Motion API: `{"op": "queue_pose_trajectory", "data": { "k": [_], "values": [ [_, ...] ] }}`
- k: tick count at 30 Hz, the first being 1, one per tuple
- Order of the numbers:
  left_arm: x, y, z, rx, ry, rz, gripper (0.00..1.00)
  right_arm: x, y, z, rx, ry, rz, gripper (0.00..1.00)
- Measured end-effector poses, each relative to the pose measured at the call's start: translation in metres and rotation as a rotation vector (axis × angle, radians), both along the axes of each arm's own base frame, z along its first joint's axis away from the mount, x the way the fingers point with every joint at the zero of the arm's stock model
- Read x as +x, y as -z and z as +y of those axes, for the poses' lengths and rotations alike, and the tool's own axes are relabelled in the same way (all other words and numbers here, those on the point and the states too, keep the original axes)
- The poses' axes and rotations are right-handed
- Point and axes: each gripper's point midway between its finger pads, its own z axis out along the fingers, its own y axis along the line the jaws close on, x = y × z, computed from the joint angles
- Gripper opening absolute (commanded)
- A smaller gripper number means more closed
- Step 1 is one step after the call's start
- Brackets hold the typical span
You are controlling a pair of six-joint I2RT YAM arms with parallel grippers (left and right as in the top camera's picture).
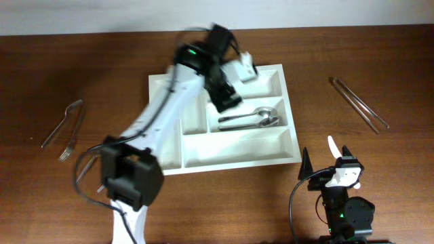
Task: Pack container
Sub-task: 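Place the second spoon beside the first in the middle compartment, then move the left gripper back and grasp a silver fork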
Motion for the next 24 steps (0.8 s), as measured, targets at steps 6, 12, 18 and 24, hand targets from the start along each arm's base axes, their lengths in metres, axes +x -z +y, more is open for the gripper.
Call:
{"op": "queue_pose_trajectory", "data": {
  "k": [6,12,18,24],
  "values": [
    [0.008,-0.104,0.129,-0.030,-0.275,-0.099,0.99,0.000,0.000,0.000,-0.001,0.000,0.000,0.99],
    [-0.027,-0.160,0.261,-0.040,-0.581,-0.148,0.99,0.000,0.000,0.000,0.000,0.000,0.000,0.99],
    [-0.040,-0.084,0.356,-0.017,-0.809,0.026,0.99,0.000,0.000,0.000,0.000,0.000,0.000,0.99],
    [-0.055,0.008,0.396,-0.055,-0.917,0.150,0.99,0.000,0.000,0.000,0.000,0.000,0.000,0.99]
  ]
}}
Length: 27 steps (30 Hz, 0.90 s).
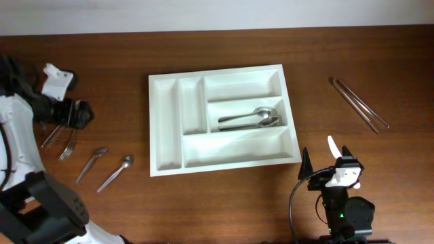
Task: Pack container
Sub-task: 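Move the left gripper back and grasp a silver fork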
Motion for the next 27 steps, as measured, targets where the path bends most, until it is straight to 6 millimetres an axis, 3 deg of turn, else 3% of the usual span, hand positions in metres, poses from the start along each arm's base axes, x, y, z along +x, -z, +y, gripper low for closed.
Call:
{"op": "queue_pose_trajectory", "data": {
  "k": [5,8,15,22,27],
  "values": [
    [-0.003,0.051,0.001,0.005,0.000,0.010,0.99,0.000,0.000,0.000,0.000,0.000,0.000,0.99],
    [-0.009,0.070,0.006,0.041,-0.011,0.036,1.00,0.000,0.000,0.000,0.000,0.000,0.000,0.99],
    [-0.010,0.080,0.026,0.152,-0.041,0.045,0.95,0.000,0.000,0.000,0.000,0.000,0.000,0.99],
    [-0.006,0.079,0.043,0.235,-0.079,0.043,0.73,0.000,0.000,0.000,0.000,0.000,0.000,0.99],
    [-0.011,0.113,0.044,0.215,-0.078,0.129,0.63,0.000,0.000,0.000,0.000,0.000,0.000,0.99]
  ]
}}
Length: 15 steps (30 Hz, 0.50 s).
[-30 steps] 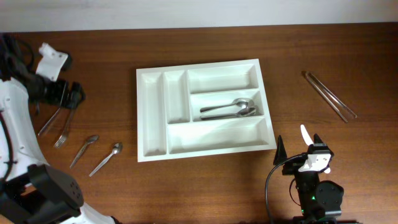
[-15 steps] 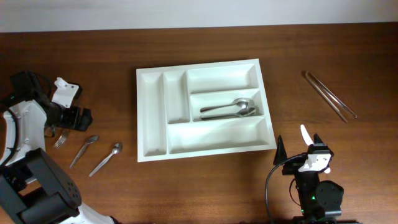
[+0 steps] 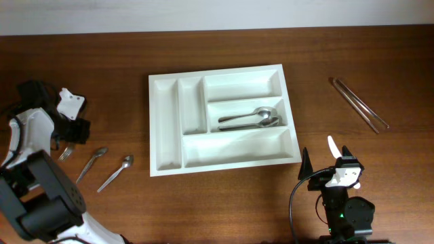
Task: Pack container
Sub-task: 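Move the left gripper back and grasp a silver fork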
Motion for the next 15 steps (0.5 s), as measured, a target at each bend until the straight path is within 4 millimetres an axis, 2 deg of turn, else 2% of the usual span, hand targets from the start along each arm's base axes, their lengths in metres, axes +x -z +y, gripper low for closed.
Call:
{"op": "queue_pose_trajectory", "data": {
  "k": [4,11,15],
  "values": [
    [-0.001,0.018,0.003,0.002,-0.004,0.035,0.63,0.000,0.000,0.000,0.000,0.000,0.000,0.99],
    [0.010,0.025,0.012,0.036,-0.009,0.006,0.61,0.000,0.000,0.000,0.000,0.000,0.000,0.99],
    [0.009,0.038,0.012,0.026,-0.008,0.028,0.58,0.000,0.000,0.000,0.000,0.000,0.000,0.99]
  ]
}}
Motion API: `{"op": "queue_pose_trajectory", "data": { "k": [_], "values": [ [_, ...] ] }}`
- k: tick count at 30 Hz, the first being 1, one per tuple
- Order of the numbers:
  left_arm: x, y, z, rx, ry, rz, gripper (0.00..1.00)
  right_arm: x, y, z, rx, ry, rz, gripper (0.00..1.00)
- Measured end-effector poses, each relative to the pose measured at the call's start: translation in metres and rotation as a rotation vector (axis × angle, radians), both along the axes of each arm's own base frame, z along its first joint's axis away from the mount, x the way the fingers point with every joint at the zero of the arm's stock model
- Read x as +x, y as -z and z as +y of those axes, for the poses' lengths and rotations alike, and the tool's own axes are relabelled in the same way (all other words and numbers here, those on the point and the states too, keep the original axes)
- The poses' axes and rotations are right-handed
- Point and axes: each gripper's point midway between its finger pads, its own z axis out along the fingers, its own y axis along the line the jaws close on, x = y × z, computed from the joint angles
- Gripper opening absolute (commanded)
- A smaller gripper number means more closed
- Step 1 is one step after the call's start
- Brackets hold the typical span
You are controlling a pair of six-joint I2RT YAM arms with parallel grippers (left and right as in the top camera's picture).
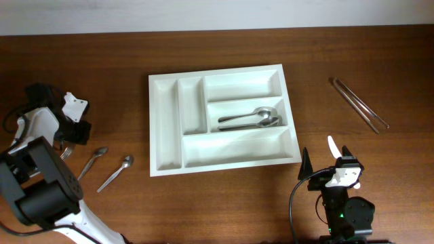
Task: Pack container
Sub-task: 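Move the left gripper back and grasp a silver fork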
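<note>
The white cutlery tray [166,122] lies in the middle of the table, with two large spoons [249,119] in its middle right compartment. At the far left my left gripper [70,131] is down over the forks, of which only a tine end [66,154] shows. Whether its fingers are open or shut is hidden. Two small spoons [95,160] [116,173] lie just right of it on the wood. My right gripper [325,157] rests at the front right, open and holding nothing.
A pair of long, thin clear sticks [359,104] lies on the table at the right, apart from the tray. The left arm's links [37,183] fill the front left corner.
The left gripper has shifted slightly nearer and to the right over the forks. The tray, the spoons and the right arm are unchanged.
My left arm first reached over the tray's far right compartments, with two spoons in the middle one. It then stood at the far left over the forks, then closer to them, and now sits down on them. The right arm stayed still.
</note>
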Motion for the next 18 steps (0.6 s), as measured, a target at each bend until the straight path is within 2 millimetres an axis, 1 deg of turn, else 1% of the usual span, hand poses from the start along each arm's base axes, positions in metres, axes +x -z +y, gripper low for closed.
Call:
{"op": "queue_pose_trajectory", "data": {
  "k": [3,4,7,8,10,11,18],
  "values": [
    [0.002,0.005,0.001,0.000,0.000,0.000,0.58,0.000,0.000,0.000,0.000,0.000,0.000,0.99],
    [0.002,0.005,0.001,0.001,0.000,-0.003,0.54,0.000,0.000,0.000,0.000,0.000,0.000,0.99],
    [0.004,0.005,0.003,0.005,-0.002,-0.010,0.20,0.000,0.000,0.000,0.001,0.000,0.000,0.99],
    [0.005,0.005,0.004,0.009,0.000,-0.014,0.13,0.000,0.000,0.000,0.000,0.000,0.000,0.99],
    [0.006,0.007,0.005,0.012,-0.001,-0.016,0.07,0.000,0.000,0.000,0.000,0.000,0.000,0.99],
    [0.007,0.007,0.005,0.013,0.001,-0.017,0.02,0.000,0.000,0.000,0.000,0.000,0.000,0.99],
    [0.010,0.006,0.007,0.020,0.001,-0.030,0.02,0.000,0.000,0.000,0.000,0.000,0.000,0.99]
  ]
}}
